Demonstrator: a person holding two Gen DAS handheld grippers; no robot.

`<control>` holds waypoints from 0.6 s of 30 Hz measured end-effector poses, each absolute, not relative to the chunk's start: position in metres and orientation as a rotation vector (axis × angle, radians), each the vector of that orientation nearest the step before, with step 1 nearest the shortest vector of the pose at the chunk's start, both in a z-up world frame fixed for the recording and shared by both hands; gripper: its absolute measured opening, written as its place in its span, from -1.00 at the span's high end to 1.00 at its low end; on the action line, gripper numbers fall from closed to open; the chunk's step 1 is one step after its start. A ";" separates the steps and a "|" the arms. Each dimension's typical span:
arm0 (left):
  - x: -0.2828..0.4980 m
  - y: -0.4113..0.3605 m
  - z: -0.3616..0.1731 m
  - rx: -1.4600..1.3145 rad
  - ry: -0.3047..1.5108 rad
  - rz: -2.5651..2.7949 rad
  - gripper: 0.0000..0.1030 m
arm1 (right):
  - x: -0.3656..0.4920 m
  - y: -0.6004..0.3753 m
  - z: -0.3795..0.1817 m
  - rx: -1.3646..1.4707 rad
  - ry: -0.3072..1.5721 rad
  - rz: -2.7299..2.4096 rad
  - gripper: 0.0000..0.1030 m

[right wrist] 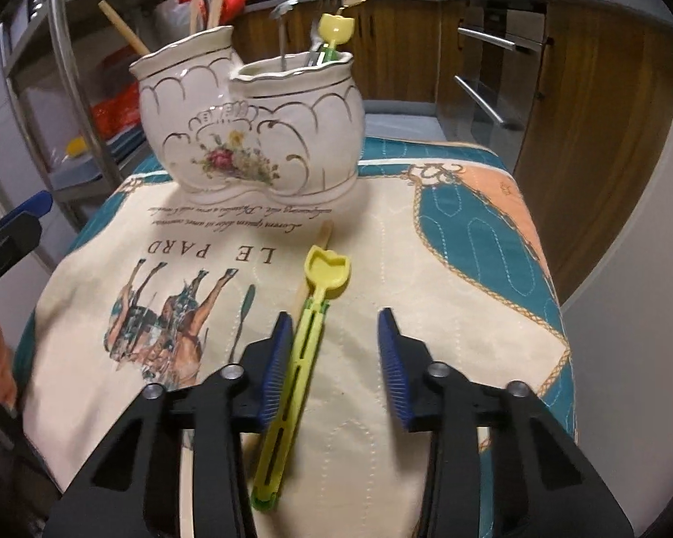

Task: Organize utensils
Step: 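Withdraw both tools and lower the right tool onto the yellow plastic spoon, then grasp the yellow spoon with right tool while left tool grasps the last chopstick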

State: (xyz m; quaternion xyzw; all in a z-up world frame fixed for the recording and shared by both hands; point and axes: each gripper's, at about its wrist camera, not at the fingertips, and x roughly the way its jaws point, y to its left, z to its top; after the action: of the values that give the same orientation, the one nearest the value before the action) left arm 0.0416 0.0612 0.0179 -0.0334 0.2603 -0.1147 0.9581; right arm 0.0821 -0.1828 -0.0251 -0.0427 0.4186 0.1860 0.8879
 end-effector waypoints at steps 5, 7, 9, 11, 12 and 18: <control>0.042 0.061 0.018 -0.066 0.528 -0.231 -0.89 | 0.085 -0.179 -0.025 -0.121 0.890 0.380 0.52; 0.041 0.060 0.017 -0.060 0.528 -0.230 -0.89 | 0.088 -0.176 -0.027 -0.121 0.903 0.378 0.52; 0.041 0.057 0.017 -0.047 0.531 -0.222 -0.89 | 0.091 -0.174 -0.028 -0.129 0.896 0.382 0.52; 0.041 0.053 0.017 -0.025 0.539 -0.213 -0.89 | 0.092 -0.175 -0.028 -0.123 0.894 0.393 0.63; 0.041 0.050 0.017 -0.015 0.544 -0.209 -0.89 | 0.093 -0.175 -0.028 -0.119 0.894 0.399 0.74; 0.044 0.025 0.018 0.052 0.592 -0.199 -0.89 | 0.088 -0.191 -0.023 -0.055 0.864 0.442 0.79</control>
State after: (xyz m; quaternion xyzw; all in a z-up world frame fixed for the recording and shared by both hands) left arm 0.0441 0.0249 0.0180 0.0257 0.2914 -0.0978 0.9512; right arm 0.0884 -0.1913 -0.0228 -0.0265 0.4153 0.2122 0.8842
